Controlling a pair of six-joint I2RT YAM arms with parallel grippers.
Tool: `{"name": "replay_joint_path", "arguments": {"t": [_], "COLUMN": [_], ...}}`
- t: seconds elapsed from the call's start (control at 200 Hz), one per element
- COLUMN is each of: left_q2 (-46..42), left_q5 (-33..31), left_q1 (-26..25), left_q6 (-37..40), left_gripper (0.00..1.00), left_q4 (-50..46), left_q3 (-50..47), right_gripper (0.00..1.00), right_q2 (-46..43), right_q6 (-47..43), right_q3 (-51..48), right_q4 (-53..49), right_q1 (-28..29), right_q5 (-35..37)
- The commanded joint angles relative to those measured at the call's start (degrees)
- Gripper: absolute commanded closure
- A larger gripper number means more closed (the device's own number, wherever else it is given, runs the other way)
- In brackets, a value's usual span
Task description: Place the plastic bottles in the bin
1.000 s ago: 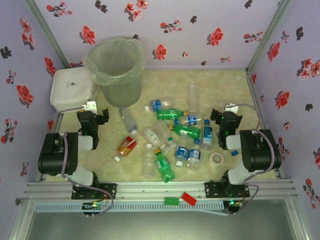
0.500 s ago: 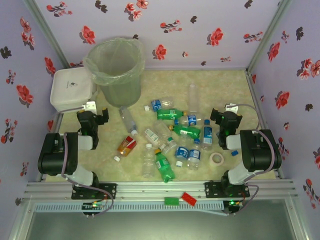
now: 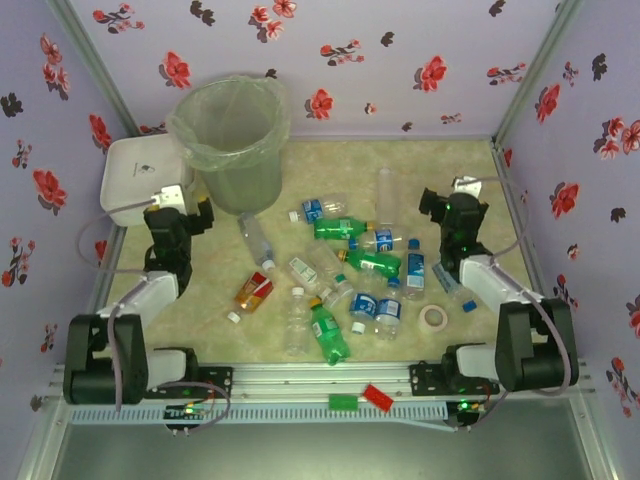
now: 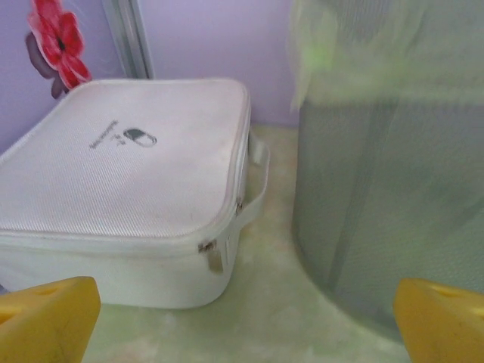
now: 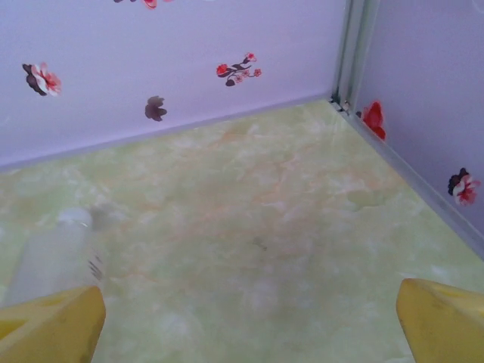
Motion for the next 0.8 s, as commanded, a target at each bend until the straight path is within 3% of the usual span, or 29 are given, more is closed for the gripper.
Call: {"name": "replay_joint_path", "arguments": {"t": [0.0, 0.19, 0.33, 0.585, 0.68, 0.795], "left_q2": [-3.8, -10.2, -13.2, -12.7, -12.0, -10.8], "left_q5": [-0.6, 2.9, 4.5, 9.4, 9.9, 11.2], "left_q1": [-1.7, -6.9, -9.6, -10.9, -11.3, -11.4], "left_q6": [-9.6, -15.3, -19.7, -35.7, -36.9, -36.8], "left_gripper": [0.00, 0.00, 0.00, 0.00, 0.00, 0.00], "left_q4": [-12.7, -21.0, -24.8, -16.1, -12.7, -14.9], "left_q3": [2.8, 2.2, 2.1, -1.2, -2.4, -1.6], "right_gripper": [0.00, 0.00, 0.00, 0.02, 0.04, 0.10], "right_q2": [1.9, 10.4, 17.3, 32.6, 38.4, 45.1], "right_q6": [5.7, 8.0, 9.6, 12.4, 13.3, 14.2], "right_q3": [8.5, 23.7, 32.3, 46.7, 52.1, 58.6], "right_q4": [-16.7, -34.7, -41.5, -46.8, -49.1, -52.8], "right_q1": [2.6, 6.9, 7.7, 9.6, 10.0, 10.2], "right_q5": [-1.0, -4.4, -9.0, -10.2, -9.8, -11.6]}}
